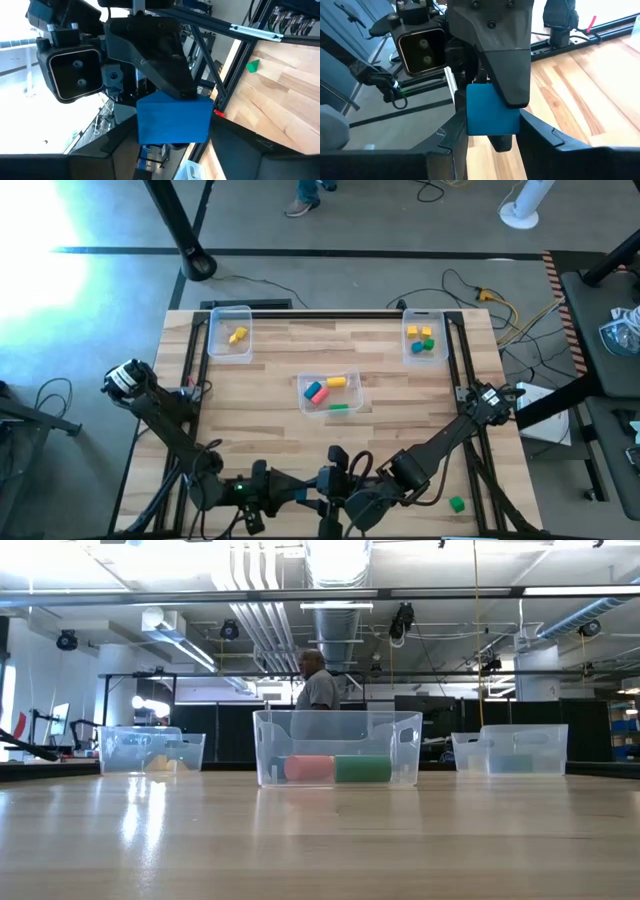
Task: Sort blocks by size
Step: Put the blue triangle block into the left transparent bin
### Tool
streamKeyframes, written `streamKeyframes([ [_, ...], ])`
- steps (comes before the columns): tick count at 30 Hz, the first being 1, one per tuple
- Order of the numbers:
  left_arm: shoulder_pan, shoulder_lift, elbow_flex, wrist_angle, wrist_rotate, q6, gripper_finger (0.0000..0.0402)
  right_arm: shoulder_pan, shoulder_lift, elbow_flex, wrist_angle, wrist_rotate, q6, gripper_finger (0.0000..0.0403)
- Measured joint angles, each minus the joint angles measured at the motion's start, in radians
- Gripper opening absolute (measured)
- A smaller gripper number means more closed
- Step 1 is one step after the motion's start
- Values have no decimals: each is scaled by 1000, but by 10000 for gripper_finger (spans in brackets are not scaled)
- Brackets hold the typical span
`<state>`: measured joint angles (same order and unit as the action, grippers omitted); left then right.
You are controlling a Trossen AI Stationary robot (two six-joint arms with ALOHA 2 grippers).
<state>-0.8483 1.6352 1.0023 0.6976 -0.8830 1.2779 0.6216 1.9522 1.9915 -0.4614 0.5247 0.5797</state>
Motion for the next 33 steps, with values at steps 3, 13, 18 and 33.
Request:
streamKeyframes([
  [3, 0, 0, 0, 0, 0, 0, 192, 0, 0, -1, -2, -1, 2, 131],
  [13, 0, 0, 0, 2, -5, -15, 167, -2, 0, -4, -4, 13, 10, 144],
  [18, -4, 0, 0, 3, -11, -55, 167, -2, 0, -4, -4, 39, -3, 184],
  [33, -32, -230, -198, -20, -213, -208, 167, 21, -1, 61, -439, 71, 246, 288],
])
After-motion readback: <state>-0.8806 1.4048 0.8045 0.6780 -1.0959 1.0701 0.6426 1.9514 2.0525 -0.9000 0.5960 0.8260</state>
